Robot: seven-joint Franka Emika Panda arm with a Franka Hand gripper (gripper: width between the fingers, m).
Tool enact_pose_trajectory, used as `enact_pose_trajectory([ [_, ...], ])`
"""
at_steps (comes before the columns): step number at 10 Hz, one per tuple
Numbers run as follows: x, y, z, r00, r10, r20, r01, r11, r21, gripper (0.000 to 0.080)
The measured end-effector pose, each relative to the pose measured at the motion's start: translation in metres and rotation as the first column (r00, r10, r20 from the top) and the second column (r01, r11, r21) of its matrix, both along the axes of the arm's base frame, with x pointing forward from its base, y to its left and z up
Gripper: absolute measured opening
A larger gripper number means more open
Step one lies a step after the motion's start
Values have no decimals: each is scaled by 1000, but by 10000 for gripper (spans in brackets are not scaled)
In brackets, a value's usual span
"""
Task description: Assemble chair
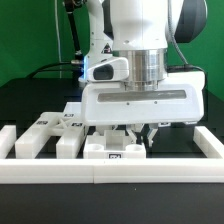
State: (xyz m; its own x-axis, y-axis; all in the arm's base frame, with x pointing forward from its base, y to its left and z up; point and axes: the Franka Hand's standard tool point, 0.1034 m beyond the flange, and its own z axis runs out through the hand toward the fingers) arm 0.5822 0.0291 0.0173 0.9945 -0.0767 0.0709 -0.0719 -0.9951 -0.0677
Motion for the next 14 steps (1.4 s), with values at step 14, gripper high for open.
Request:
enact_pose_trajectory([
  [14,6,98,4,993,114,-8,-114,993,21,34],
])
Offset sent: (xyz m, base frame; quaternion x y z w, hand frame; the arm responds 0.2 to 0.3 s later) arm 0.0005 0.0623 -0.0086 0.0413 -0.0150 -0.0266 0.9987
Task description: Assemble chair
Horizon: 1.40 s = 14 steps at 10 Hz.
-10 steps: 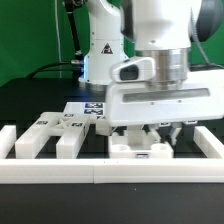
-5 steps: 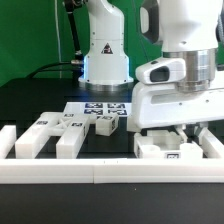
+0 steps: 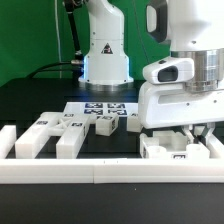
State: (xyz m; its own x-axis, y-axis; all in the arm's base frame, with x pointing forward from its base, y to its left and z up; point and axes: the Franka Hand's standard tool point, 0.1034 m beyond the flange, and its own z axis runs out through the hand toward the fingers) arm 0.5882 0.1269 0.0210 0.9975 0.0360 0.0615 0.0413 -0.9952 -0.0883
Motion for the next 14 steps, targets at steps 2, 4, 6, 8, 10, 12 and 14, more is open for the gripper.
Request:
enact_pose_trajectory([
  [2,14,-2,2,1000,-6,12,6,1000,4,34],
  [4,19,-5,6,999,-17,-29,18,1000,3,34],
  [6,18,-2,7,999,-18,-30,18,1000,4,114],
  [8,19,2,11,1000,-12,-23,12,1000,5,433],
  [10,19,8,14,1000,-4,-21,4,1000,7,564],
  [12,14,1,37,1000,20,-13,-20,1000,3,645],
  [14,-9,-11,48,1000,12,-24,-12,1000,-7,649],
])
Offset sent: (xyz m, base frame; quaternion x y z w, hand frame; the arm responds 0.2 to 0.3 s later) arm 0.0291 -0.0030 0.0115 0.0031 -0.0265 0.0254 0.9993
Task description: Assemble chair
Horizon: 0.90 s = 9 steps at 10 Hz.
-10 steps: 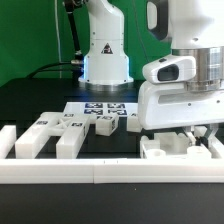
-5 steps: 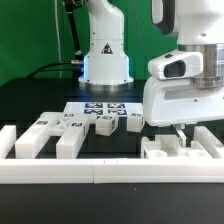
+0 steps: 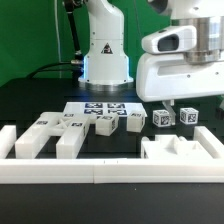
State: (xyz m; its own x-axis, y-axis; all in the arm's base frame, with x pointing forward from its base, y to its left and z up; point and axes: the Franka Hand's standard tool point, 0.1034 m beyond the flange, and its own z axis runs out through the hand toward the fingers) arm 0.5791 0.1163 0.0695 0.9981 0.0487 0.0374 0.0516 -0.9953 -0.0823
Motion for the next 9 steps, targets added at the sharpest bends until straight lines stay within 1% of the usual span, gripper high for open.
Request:
enact_pose_trajectory([
  [1,-17,-8,2,1000,-6,-10,6,1000,-9,649],
  [2,-26,-16,3,1000,9,-15,-9,1000,-16,649],
  [3,-36,-28,4,1000,22,-10,-23,999,-24,649],
  [4,-49,-36,6,1000,13,-13,-13,999,-30,649],
  [5,-61,-41,9,1000,-20,-22,19,999,-32,649],
  [6,-70,-52,10,999,-43,-30,42,999,-27,649],
  [7,-72,-58,9,999,-30,-25,30,999,-25,649],
  [9,-72,-56,8,999,-27,-25,27,999,-25,649],
])
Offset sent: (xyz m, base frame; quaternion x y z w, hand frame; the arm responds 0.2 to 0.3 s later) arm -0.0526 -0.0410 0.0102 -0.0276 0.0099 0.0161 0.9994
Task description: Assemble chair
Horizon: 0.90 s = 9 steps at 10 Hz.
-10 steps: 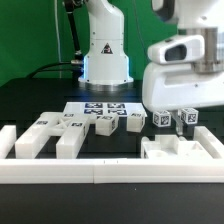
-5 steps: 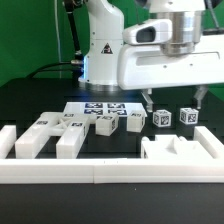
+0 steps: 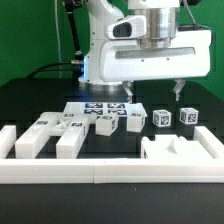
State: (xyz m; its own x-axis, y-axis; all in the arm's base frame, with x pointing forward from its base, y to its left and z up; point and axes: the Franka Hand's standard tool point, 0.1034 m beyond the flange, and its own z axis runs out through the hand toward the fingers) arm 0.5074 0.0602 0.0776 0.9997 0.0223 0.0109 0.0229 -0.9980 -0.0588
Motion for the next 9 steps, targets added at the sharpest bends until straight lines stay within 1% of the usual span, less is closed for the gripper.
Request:
enact_pose_trajectory([
  [3,-1,-3,-1,1000,-4,-3,4,1000,-1,649],
  [4,-11,-18,-6,998,-66,-18,66,998,-6,649],
  [5,-20,-27,-10,995,-94,-34,93,996,-9,649],
  [6,-23,-30,-12,994,-107,-39,106,994,-12,649],
  [7,-22,-28,-12,994,-105,-37,105,994,-11,649],
  [8,-23,-27,-12,981,-187,-42,187,982,-8,649],
  [9,-23,-26,-12,973,-224,-45,224,974,-8,649],
])
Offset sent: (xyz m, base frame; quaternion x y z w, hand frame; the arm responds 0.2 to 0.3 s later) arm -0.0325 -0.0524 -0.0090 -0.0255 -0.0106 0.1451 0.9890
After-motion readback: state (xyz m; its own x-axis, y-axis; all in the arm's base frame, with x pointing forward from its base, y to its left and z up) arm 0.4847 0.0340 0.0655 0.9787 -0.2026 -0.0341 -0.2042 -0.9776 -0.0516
